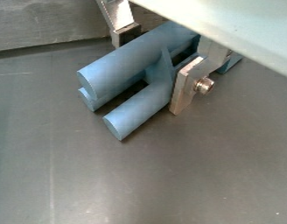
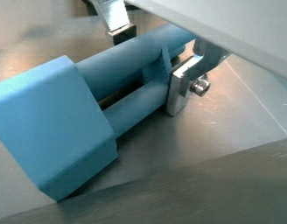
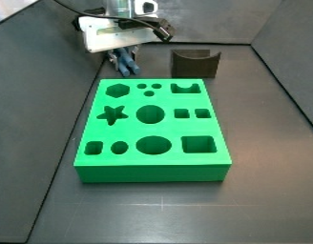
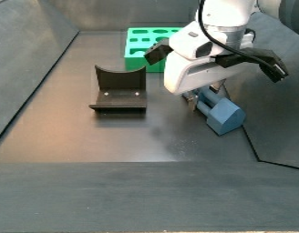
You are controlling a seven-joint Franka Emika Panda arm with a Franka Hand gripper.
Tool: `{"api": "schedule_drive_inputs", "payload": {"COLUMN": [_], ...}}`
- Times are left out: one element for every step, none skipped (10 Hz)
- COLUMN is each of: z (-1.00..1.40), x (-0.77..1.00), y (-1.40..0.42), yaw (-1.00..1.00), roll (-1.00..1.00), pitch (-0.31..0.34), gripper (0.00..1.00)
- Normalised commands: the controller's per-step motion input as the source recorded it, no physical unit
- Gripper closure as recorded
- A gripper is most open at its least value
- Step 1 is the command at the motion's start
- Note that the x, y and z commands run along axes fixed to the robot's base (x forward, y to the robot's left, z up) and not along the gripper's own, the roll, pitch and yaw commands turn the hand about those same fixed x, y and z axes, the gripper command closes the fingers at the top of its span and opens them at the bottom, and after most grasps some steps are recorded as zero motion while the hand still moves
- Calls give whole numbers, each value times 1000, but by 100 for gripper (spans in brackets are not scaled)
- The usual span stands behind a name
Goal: Pick up the 3 prong object. Move up. Rotate the 3 prong object. Place the 3 prong object on the fixture. Regrasp the 3 prong object. Move to above the board. Insert the 3 prong object.
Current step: Pick up the 3 prong object, then move up.
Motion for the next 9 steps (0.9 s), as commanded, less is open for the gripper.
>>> {"api": "schedule_drive_inputs", "payload": {"z": [0, 0, 0, 0, 0, 0, 0, 0, 833], "x": [0, 0, 0, 0, 0, 0, 0, 0, 0], "y": [0, 0, 0, 0, 0, 0, 0, 0, 0], "yaw": [0, 0, 0, 0, 0, 0, 0, 0, 0], "roll": [0, 0, 0, 0, 0, 0, 0, 0, 0], "pitch": [0, 0, 0, 0, 0, 0, 0, 0, 0], "gripper": [100, 100, 100, 100, 100, 100, 100, 100, 100]}}
